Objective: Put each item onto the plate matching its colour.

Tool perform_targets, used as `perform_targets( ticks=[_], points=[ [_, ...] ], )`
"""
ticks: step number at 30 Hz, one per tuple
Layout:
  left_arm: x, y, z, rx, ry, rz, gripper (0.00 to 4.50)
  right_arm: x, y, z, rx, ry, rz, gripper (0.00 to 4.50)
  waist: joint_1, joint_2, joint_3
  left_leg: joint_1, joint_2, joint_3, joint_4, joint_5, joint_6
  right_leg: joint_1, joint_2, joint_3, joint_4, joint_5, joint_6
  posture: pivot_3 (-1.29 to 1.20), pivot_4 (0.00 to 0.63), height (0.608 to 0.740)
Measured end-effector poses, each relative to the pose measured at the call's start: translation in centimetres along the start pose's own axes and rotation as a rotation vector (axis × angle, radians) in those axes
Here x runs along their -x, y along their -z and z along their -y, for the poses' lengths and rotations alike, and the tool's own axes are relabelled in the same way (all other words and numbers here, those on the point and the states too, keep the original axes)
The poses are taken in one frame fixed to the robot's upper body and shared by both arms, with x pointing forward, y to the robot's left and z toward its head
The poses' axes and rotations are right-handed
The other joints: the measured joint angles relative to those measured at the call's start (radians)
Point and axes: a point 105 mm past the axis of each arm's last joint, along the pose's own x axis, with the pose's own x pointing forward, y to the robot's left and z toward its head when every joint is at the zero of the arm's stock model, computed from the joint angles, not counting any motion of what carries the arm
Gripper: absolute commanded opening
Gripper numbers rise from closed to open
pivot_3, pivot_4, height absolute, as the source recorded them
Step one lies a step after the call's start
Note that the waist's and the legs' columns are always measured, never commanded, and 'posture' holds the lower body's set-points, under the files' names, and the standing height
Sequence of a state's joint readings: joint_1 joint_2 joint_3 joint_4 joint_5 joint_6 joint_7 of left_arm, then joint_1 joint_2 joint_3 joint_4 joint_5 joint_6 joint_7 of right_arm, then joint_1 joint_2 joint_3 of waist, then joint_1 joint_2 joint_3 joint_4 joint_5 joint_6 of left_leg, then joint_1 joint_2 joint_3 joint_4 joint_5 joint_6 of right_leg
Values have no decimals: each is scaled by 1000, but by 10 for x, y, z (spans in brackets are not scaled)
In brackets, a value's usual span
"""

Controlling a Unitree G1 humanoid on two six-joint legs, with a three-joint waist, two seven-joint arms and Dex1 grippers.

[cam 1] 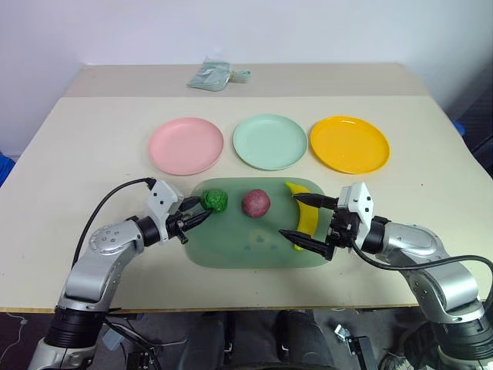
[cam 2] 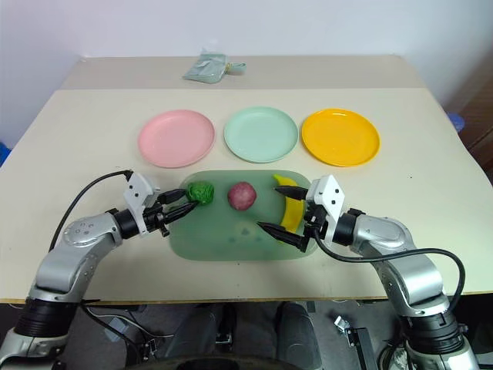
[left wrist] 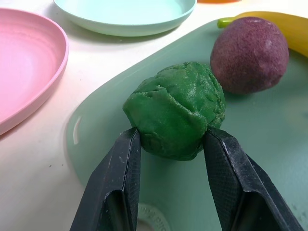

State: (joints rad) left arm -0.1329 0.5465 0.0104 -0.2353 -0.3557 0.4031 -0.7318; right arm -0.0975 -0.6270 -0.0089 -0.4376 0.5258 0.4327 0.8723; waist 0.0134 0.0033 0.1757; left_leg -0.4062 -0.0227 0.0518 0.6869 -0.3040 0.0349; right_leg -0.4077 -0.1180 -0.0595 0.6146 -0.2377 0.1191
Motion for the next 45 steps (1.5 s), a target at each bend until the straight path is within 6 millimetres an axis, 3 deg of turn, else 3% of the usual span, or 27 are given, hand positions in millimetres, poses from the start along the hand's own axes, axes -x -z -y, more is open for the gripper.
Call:
perform_targets(
  ticks=[8, 13, 19, 23, 27, 30, 33, 34, 39, 45],
  points=[
    [-12, -28, -8, -6, -41, 108, 1800, -2, -2, -1, 17, 3, 27, 4500, 0, 0, 0, 0, 0, 0, 1, 0, 0, 0, 0, 0, 0, 0, 0, 0, 150, 740],
    [-39, -66, -22, -4, -66, 225, 1800, -5, -2, -2, 14, -4, 36, 4500, 5, -1, 0, -2, 0, -3, 8, -1, 2, 2, 1, -2, 2, 0, 0, 0, 150, 740],
    [-121, -95, -42, -36, -108, 157, 1800, -17, -4, -4, 21, -24, 57, 4500, 28, -2, 0, -3, -2, -3, 11, -3, 5, 4, 2, -3, 2, 0, 2, 0, 150, 740],
    [-154, -92, -40, -17, -93, 86, 1800, -19, -6, -1, 31, 1, 66, 4500, 22, -2, 1, -4, -2, -1, 11, -4, 7, 3, 2, -3, 2, 1, 3, 0, 150, 740],
    [-172, -83, -32, -3, -61, 33, 1800, -20, -8, 3, 27, 40, 71, 4500, 23, -2, 1, -4, -1, 0, 11, -4, 7, 3, 2, -3, 1, 1, 4, 0, 150, 740],
    [-177, -82, -26, 5, -30, 32, 2804, -21, -9, 4, 25, 65, 75, 4500, 24, -2, 1, -4, -1, 0, 12, -4, 7, 3, 1, -3, 1, 1, 4, 0, 150, 740],
    [-177, -81, -26, 6, -24, 37, 4284, -22, -12, 10, 43, 123, 73, 4500, 23, -2, 1, -4, -1, 0, 12, -4, 7, 2, 1, -3, 1, 1, 4, 0, 150, 740],
    [-176, -82, -27, 1, -26, 43, 4451, -22, -13, 14, 54, 149, 71, 4500, 23, -2, 1, -4, -1, 0, 12, -4, 7, 2, 1, -3, 1, 1, 4, 0, 150, 740],
    [-153, -95, -44, -63, -61, 129, 4451, -11, -19, 34, 96, 265, 60, 4500, 22, -2, 1, -4, -1, 0, 12, -4, 6, 2, 1, -3, 2, 1, 4, 0, 150, 740],
    [-117, -91, -46, -78, -60, 187, 4451, 2, -20, 43, 114, 300, 29, 4500, 23, -2, 1, -4, -1, -1, 12, -4, 6, 3, 1, -3, 2, 1, 4, 0, 150, 740]
  ],
)
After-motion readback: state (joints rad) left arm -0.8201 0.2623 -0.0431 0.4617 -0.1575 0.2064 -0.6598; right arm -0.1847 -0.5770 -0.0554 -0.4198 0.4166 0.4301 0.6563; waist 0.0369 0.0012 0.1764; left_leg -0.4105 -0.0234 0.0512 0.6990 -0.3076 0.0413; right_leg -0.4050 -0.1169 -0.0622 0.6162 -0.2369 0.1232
